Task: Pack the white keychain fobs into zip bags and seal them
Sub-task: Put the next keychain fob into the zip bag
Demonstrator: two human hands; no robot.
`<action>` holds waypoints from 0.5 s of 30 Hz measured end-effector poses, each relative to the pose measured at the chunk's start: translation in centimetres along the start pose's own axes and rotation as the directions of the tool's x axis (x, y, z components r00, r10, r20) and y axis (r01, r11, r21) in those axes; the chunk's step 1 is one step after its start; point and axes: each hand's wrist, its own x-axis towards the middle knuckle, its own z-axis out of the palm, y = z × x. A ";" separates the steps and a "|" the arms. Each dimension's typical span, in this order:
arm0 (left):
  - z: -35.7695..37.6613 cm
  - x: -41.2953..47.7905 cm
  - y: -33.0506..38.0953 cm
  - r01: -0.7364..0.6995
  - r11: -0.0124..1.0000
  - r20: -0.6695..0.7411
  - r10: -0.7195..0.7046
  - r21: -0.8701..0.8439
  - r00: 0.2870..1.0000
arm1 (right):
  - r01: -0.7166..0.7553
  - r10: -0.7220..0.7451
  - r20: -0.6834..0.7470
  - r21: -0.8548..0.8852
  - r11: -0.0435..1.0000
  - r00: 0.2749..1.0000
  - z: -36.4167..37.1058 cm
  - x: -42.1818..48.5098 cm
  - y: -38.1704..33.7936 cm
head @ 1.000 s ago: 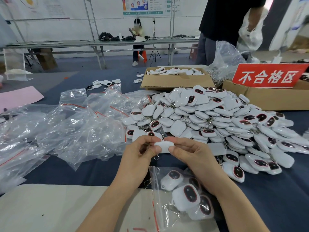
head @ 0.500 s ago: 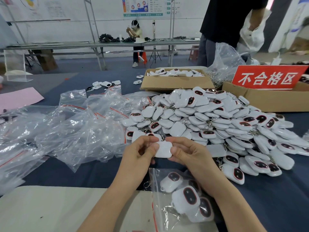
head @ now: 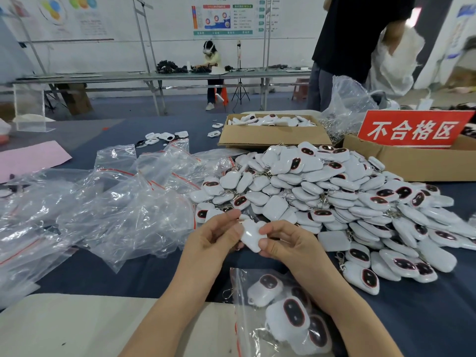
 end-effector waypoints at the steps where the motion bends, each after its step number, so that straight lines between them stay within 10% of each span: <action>1: 0.0 0.0 0.1 -0.014 1.000 0.025 0.015 -0.016 1.000 | -0.007 0.007 -0.009 -0.002 1.000 1.000 0.1 0.1 0.1; 15: 0.6 -0.8 0.7 -0.133 0.984 0.030 0.131 0.122 0.991 | 0.012 -0.011 -0.045 0.022 1.000 0.999 0.0 0.4 0.2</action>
